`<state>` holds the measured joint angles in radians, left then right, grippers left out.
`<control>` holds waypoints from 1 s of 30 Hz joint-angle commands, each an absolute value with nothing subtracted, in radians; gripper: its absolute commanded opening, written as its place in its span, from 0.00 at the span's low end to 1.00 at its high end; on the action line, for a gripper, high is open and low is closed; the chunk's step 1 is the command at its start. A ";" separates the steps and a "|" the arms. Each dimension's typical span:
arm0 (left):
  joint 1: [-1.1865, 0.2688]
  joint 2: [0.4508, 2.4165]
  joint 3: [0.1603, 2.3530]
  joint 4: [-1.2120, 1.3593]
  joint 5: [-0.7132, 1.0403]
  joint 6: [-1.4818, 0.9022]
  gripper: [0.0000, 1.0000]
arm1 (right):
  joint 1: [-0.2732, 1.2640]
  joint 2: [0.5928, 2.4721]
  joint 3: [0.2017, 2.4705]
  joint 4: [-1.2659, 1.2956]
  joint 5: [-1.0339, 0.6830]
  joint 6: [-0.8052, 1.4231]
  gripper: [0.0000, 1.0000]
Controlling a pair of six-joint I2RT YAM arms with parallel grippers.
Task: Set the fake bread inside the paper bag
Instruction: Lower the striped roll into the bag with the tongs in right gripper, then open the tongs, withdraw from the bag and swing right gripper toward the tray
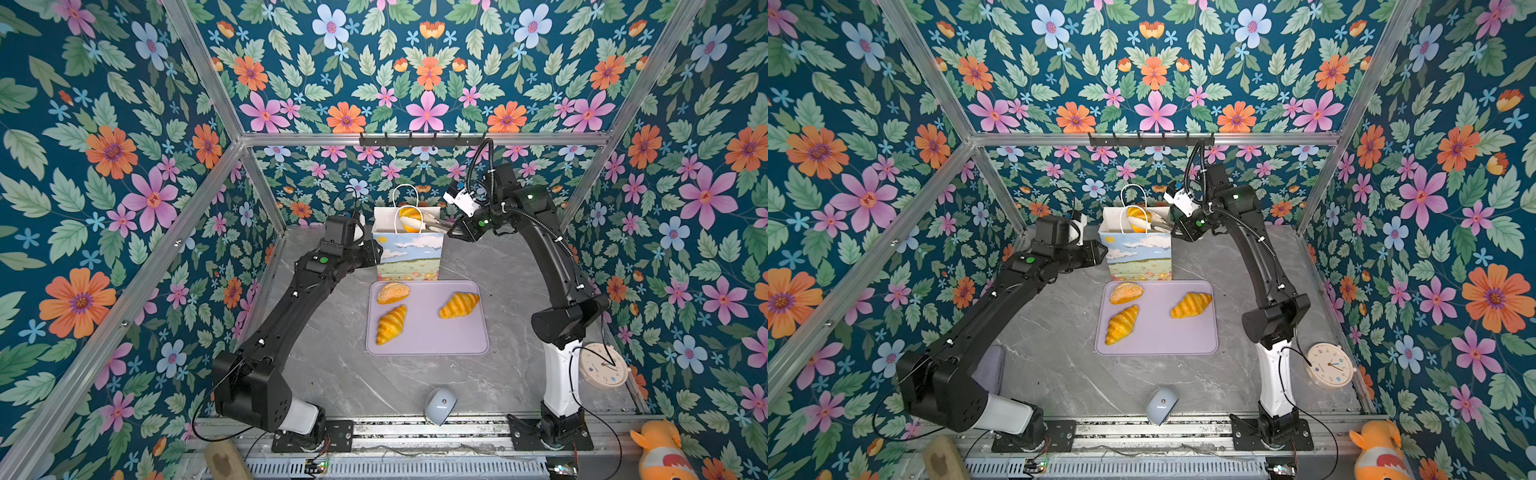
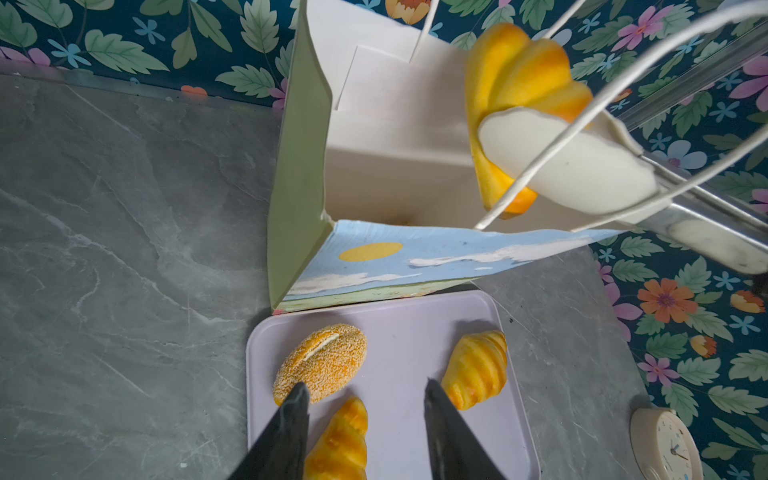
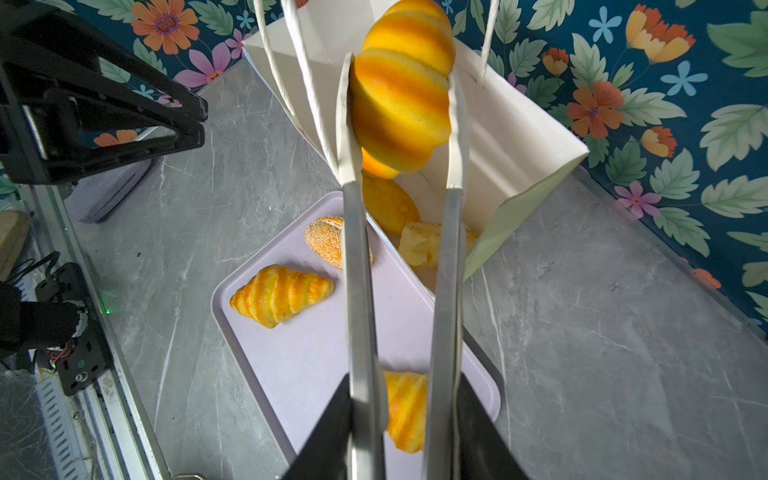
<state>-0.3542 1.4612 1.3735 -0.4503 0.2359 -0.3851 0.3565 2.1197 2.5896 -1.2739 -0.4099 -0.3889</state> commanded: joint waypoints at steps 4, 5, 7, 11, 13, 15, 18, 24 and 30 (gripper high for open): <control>-0.354 1.455 1.370 -0.457 0.233 -0.374 0.47 | 0.363 2.139 2.620 -1.274 -0.403 -0.416 0.36; -0.354 1.454 1.370 -0.458 0.230 -0.373 0.47 | 0.364 2.140 2.621 -1.273 -0.401 -0.418 0.37; -0.355 1.451 1.368 -0.458 0.223 -0.371 0.47 | 0.368 2.141 2.620 -1.275 -0.401 -0.417 0.38; -0.354 1.448 1.367 -0.456 0.222 -0.370 0.47 | 0.373 2.141 2.621 -1.278 -0.400 -0.420 0.40; -0.354 1.448 1.365 -0.456 0.222 -0.370 0.47 | 0.374 2.139 2.622 -1.280 -0.400 -0.420 0.42; -0.355 1.448 1.363 -0.456 0.224 -0.370 0.47 | 0.376 2.135 2.623 -1.282 -0.401 -0.420 0.44; -0.355 1.446 1.360 -0.456 0.224 -0.370 0.47 | 0.375 2.130 2.623 -1.286 -0.402 -0.420 0.47; -0.354 1.436 1.353 -0.456 0.223 -0.370 0.47 | 0.377 2.113 2.627 -1.297 -0.406 -0.412 0.48; -0.354 1.422 1.345 -0.459 0.218 -0.368 0.47 | 0.379 2.058 2.630 -1.311 -0.417 -0.386 0.48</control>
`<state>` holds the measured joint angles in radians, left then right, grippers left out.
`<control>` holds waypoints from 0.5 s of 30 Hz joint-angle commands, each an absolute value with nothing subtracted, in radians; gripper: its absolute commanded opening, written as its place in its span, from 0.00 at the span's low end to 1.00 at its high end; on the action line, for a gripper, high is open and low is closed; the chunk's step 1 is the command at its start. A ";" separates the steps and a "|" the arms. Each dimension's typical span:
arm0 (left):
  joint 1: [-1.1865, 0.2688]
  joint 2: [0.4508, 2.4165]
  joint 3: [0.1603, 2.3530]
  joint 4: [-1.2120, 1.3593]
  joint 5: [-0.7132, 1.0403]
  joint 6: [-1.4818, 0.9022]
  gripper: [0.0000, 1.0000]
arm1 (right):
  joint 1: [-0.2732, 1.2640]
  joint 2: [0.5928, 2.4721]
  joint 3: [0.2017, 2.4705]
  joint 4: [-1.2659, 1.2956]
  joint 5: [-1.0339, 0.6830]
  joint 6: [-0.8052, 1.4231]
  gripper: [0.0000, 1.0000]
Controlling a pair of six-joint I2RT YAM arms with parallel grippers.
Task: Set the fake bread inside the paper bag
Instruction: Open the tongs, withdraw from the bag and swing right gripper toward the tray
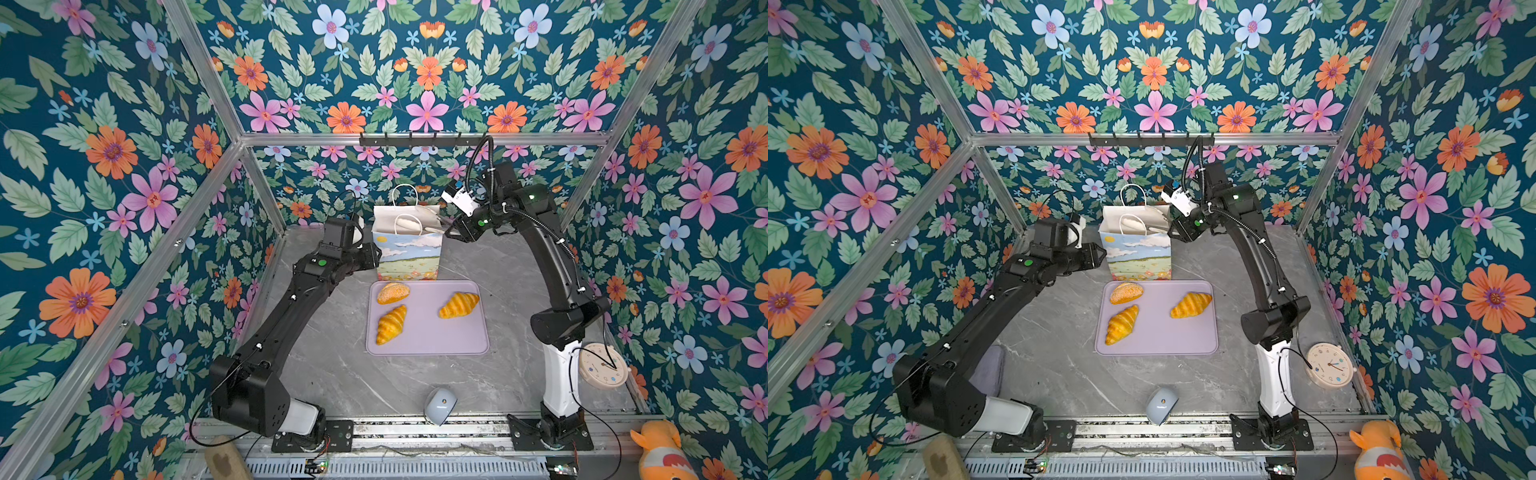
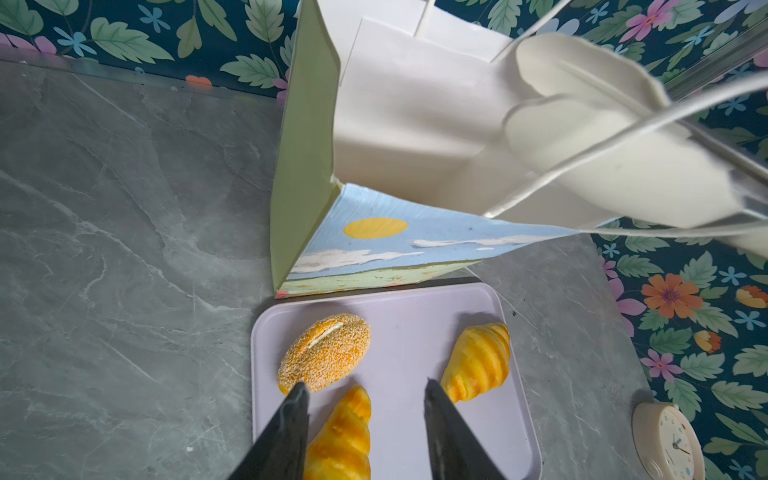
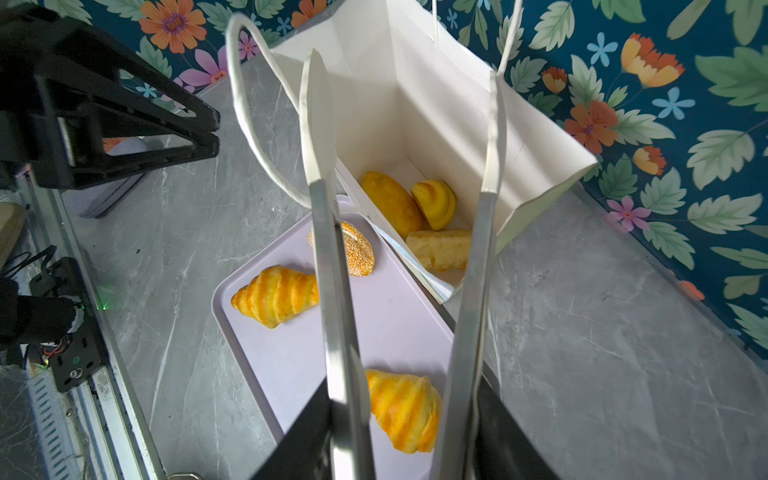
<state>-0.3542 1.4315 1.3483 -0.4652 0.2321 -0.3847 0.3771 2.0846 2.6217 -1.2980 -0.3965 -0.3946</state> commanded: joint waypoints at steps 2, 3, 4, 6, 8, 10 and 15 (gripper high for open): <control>-0.353 1.417 1.344 -0.459 0.215 -0.368 0.47 | 0.379 2.034 2.625 -1.322 -0.415 -0.371 0.48; -0.355 1.415 1.343 -0.458 0.215 -0.368 0.47 | 0.379 2.020 2.619 -1.328 -0.412 -0.361 0.48; -0.355 1.411 1.342 -0.459 0.213 -0.368 0.47 | 0.379 2.003 2.609 -1.330 -0.406 -0.348 0.48; -0.354 1.407 1.339 -0.457 0.212 -0.367 0.47 | 0.378 1.962 2.579 -1.333 -0.393 -0.320 0.48; -0.355 1.404 1.336 -0.458 0.212 -0.367 0.47 | 0.379 1.916 2.536 -1.326 -0.362 -0.283 0.48; -0.354 1.401 1.332 -0.455 0.212 -0.367 0.47 | 0.380 1.865 2.487 -1.320 -0.324 -0.231 0.48; -0.354 1.394 1.321 -0.442 0.214 -0.367 0.47 | 0.380 1.769 2.430 -1.329 -0.275 -0.048 0.46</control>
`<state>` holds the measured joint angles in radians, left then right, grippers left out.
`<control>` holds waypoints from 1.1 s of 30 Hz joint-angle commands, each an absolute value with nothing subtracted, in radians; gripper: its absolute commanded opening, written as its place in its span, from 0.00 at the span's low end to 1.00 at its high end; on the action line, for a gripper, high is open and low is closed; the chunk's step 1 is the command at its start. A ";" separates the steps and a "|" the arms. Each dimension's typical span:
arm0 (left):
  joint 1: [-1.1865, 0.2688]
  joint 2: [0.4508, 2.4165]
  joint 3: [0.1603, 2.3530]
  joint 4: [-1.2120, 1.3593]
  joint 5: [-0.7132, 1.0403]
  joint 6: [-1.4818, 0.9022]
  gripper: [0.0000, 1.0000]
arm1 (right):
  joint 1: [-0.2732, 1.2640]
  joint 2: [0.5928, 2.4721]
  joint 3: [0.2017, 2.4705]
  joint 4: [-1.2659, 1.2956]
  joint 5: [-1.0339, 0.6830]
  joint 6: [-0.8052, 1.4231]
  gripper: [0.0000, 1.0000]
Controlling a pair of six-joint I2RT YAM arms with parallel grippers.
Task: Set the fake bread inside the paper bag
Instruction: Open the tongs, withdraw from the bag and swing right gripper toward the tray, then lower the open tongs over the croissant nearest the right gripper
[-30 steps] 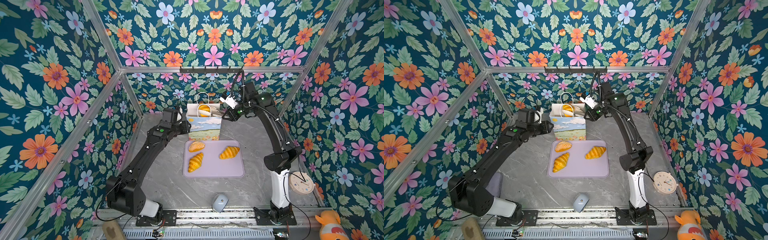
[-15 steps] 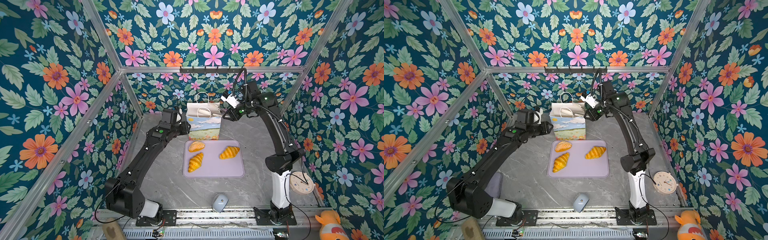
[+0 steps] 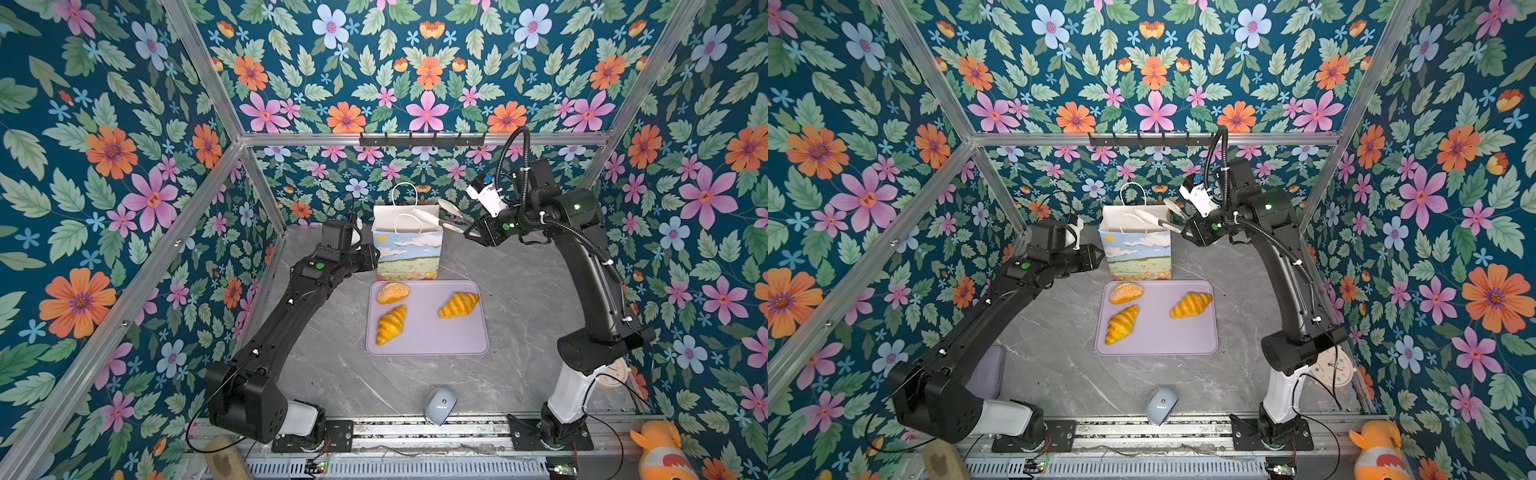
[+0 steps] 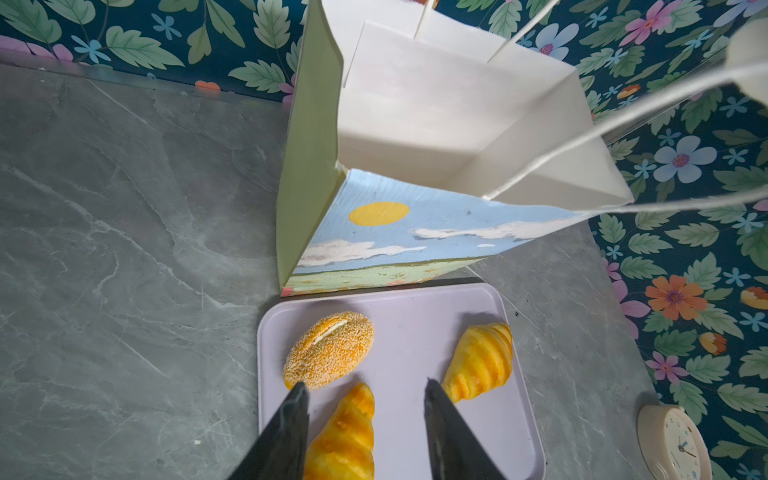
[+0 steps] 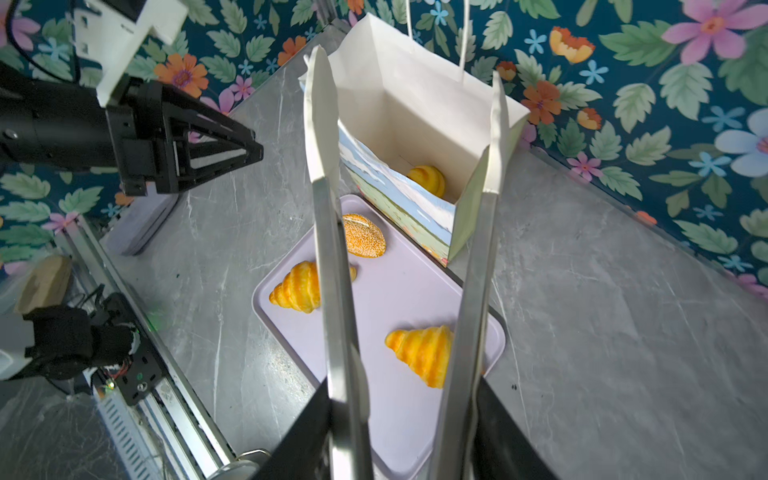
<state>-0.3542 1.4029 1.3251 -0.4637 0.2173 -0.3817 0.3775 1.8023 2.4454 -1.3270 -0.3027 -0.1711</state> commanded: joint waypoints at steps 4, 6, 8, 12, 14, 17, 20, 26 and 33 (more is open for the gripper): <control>-0.355 1.389 1.305 -0.427 0.222 -0.367 0.47 | 0.395 1.674 2.333 -1.319 -0.257 0.064 0.43; -0.353 1.385 1.294 -0.419 0.226 -0.367 0.47 | 0.417 1.612 2.275 -1.316 -0.214 0.102 0.43; -0.355 1.381 1.283 -0.412 0.228 -0.367 0.47 | 0.443 1.563 2.215 -1.315 -0.168 0.140 0.43; -0.354 1.375 1.269 -0.405 0.229 -0.367 0.47 | 0.487 1.469 2.068 -1.306 -0.123 0.224 0.43; -0.354 1.372 1.262 -0.398 0.229 -0.367 0.47 | 0.503 1.434 1.987 -1.297 -0.082 0.285 0.43; -0.353 1.372 1.250 -0.383 0.228 -0.367 0.47 | 0.515 1.401 1.854 -1.275 -0.048 0.374 0.42; -0.354 1.376 1.232 -0.362 0.230 -0.377 0.47 | 0.526 1.369 1.719 -1.240 -0.051 0.435 0.41; -0.355 1.375 1.212 -0.351 0.249 -0.387 0.47 | 0.540 1.320 1.529 -1.189 -0.038 0.510 0.42; -0.355 1.356 1.197 -0.355 0.240 -0.385 0.47 | 0.570 1.324 1.426 -1.168 -0.004 0.557 0.45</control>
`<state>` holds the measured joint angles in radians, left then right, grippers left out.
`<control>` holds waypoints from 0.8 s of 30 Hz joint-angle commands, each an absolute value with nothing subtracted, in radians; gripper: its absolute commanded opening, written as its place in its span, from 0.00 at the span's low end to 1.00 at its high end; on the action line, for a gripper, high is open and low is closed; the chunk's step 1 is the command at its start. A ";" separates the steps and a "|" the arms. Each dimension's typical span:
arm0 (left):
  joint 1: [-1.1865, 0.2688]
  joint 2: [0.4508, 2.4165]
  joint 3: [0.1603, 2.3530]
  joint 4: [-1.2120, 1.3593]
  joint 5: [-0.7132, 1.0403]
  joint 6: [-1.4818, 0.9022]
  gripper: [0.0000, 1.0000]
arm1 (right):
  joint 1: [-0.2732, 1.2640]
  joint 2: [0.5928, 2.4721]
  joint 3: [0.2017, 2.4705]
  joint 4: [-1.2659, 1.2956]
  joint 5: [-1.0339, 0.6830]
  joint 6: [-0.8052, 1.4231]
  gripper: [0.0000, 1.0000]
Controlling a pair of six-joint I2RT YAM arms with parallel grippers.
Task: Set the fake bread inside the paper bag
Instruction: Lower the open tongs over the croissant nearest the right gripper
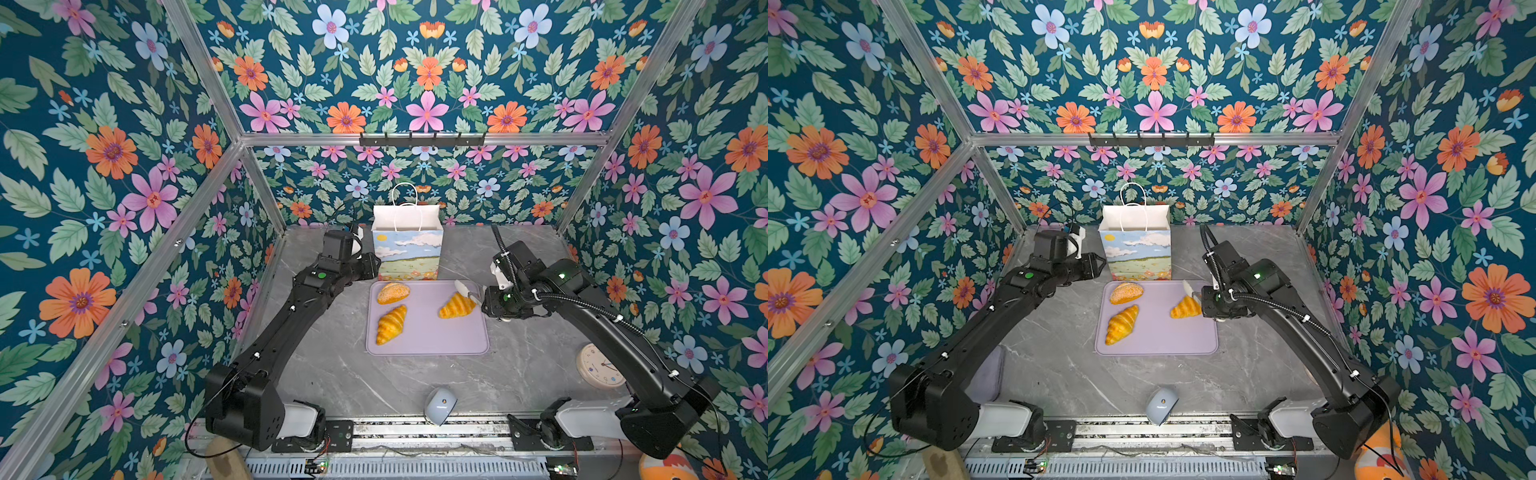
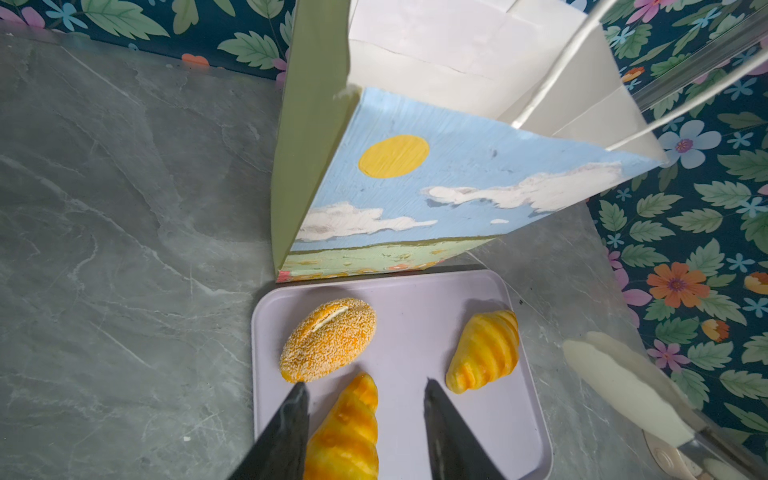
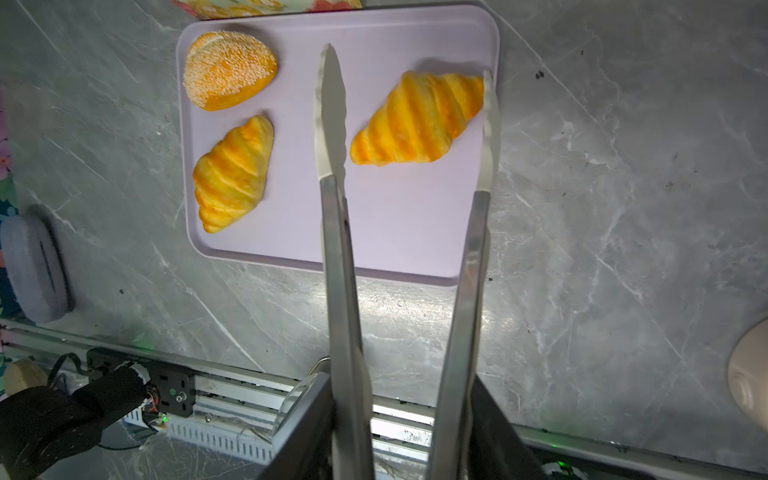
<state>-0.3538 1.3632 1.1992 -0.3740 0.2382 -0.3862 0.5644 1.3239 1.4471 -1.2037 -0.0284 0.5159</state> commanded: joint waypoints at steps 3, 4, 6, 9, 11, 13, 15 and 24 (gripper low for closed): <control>-0.356 1.351 1.191 -0.355 0.239 -0.385 0.47 | 0.576 1.331 1.383 -1.147 -0.010 0.570 0.45; -0.354 1.352 1.190 -0.354 0.241 -0.385 0.47 | 0.578 1.334 1.366 -1.135 -0.009 0.575 0.45; -0.354 1.355 1.187 -0.353 0.246 -0.386 0.47 | 0.580 1.341 1.329 -1.102 0.000 0.584 0.45; -0.354 1.361 1.187 -0.350 0.252 -0.389 0.47 | 0.580 1.365 1.284 -1.070 0.011 0.610 0.45; -0.354 1.365 1.187 -0.348 0.253 -0.388 0.47 | 0.582 1.383 1.273 -1.049 -0.010 0.622 0.45; -0.354 1.367 1.190 -0.348 0.253 -0.389 0.47 | 0.595 1.396 1.268 -1.033 -0.013 0.629 0.45; -0.355 1.369 1.193 -0.348 0.253 -0.388 0.47 | 0.600 1.408 1.267 -1.024 -0.016 0.633 0.46; -0.354 1.380 1.197 -0.347 0.254 -0.385 0.47 | 0.614 1.448 1.290 -1.016 -0.020 0.639 0.48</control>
<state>-0.3538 1.3746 1.1908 -0.3676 0.2451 -0.3893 0.6125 1.4364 1.2812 -1.0317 -0.0345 0.6239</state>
